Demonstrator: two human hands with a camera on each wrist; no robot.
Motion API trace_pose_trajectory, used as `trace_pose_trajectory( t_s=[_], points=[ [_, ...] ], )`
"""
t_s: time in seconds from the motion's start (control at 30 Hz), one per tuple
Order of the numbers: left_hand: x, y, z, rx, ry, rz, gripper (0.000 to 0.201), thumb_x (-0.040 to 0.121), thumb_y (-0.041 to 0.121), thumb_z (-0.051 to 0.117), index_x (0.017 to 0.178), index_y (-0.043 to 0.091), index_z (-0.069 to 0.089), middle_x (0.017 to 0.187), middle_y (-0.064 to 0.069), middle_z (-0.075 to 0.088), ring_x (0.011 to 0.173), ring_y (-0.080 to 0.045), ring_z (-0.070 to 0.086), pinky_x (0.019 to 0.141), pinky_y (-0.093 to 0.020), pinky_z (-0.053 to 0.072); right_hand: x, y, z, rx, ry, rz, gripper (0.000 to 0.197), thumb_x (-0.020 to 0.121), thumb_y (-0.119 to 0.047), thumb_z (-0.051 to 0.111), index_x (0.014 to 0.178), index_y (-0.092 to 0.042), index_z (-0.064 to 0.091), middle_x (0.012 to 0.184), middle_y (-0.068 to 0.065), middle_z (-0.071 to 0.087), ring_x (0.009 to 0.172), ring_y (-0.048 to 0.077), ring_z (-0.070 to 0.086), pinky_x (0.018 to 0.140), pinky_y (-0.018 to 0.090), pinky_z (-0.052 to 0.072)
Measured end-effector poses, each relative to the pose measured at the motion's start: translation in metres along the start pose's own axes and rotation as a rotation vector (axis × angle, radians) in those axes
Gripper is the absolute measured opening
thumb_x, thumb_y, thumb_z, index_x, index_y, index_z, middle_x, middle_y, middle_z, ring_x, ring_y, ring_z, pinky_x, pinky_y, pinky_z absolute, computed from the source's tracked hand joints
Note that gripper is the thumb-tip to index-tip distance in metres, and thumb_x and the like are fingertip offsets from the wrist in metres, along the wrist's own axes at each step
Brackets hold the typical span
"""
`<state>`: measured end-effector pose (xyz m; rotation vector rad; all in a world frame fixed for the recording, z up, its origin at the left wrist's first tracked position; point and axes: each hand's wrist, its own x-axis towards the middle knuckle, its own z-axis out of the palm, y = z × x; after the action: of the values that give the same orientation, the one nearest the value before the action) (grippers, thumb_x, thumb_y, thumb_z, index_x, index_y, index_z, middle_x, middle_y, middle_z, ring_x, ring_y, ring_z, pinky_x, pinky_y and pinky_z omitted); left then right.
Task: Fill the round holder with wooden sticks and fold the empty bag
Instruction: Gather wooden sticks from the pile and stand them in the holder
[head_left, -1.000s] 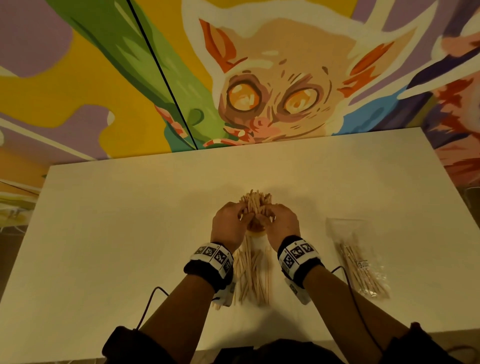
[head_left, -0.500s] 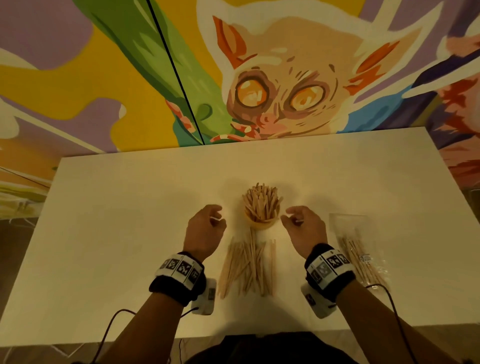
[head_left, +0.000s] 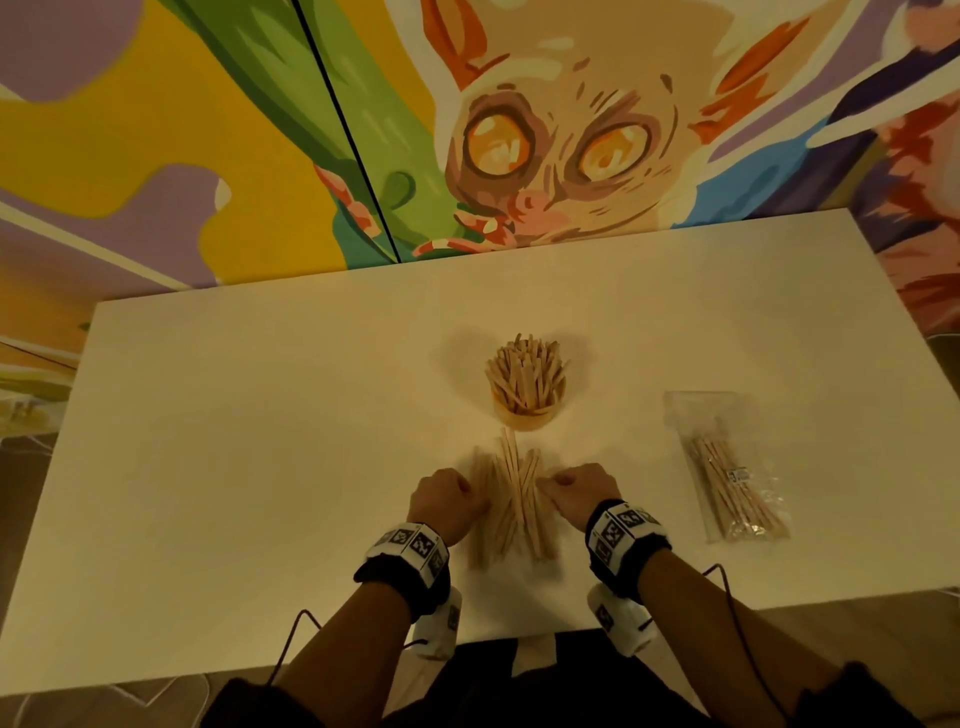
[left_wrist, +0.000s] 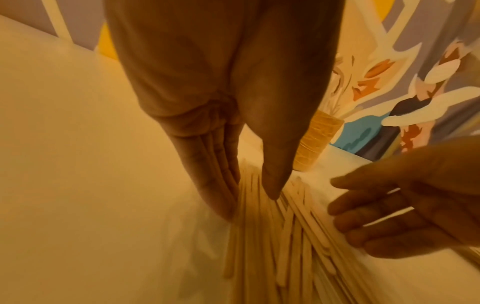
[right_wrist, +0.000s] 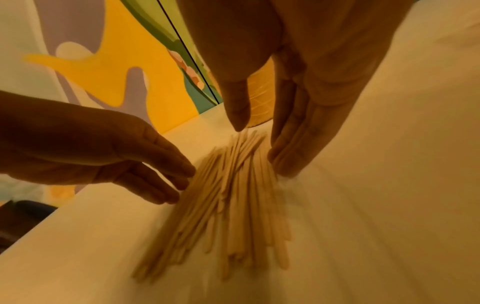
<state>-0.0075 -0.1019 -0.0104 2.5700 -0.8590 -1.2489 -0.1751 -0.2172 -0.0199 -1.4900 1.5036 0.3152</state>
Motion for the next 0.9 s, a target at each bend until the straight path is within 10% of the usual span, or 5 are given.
trace_pose_trajectory(
  t_s=[0.3, 0.57, 0.9],
  points=[
    [0.006, 0.013, 0.014, -0.214, -0.112, 0.02, 0.015, 0.08, 0.023, 0.074, 0.075, 0.011, 0.081, 0.074, -0.011, 0.078, 0.077, -0.03, 0.075, 0.071, -0.038, 0.062, -0.005, -0.022, 0.022, -0.031, -0.007, -0.045, 0.038, 0.084, -0.046, 0.069, 0.106, -0.018, 0.078, 0.11, 0.006, 0.075, 0.104, 0.027, 0.068, 0.086, 0.03, 0.056],
    [0.007, 0.004, 0.022, -0.457, -0.131, 0.009, 0.011, 0.081, 0.005, 0.076, 0.083, 0.015, 0.081, 0.081, -0.013, 0.079, 0.07, -0.019, 0.074, 0.073, -0.03, 0.065, 0.001, -0.029, 0.042, -0.082, -0.028, -0.012, 0.038, 0.071, -0.05, 0.073, 0.079, -0.013, 0.071, 0.082, 0.008, 0.07, 0.076, 0.029, 0.068, 0.057, 0.029, 0.049],
    [0.005, -0.004, 0.032, -0.57, -0.123, 0.098, 0.02, 0.086, 0.005, 0.073, 0.085, 0.024, 0.077, 0.085, -0.006, 0.08, 0.082, -0.022, 0.078, 0.081, -0.031, 0.064, -0.006, -0.032, 0.043, -0.103, -0.062, -0.049, 0.043, 0.091, -0.035, 0.06, 0.124, -0.008, 0.057, 0.123, 0.017, 0.064, 0.11, 0.037, 0.061, 0.092, 0.044, 0.053]
  ],
)
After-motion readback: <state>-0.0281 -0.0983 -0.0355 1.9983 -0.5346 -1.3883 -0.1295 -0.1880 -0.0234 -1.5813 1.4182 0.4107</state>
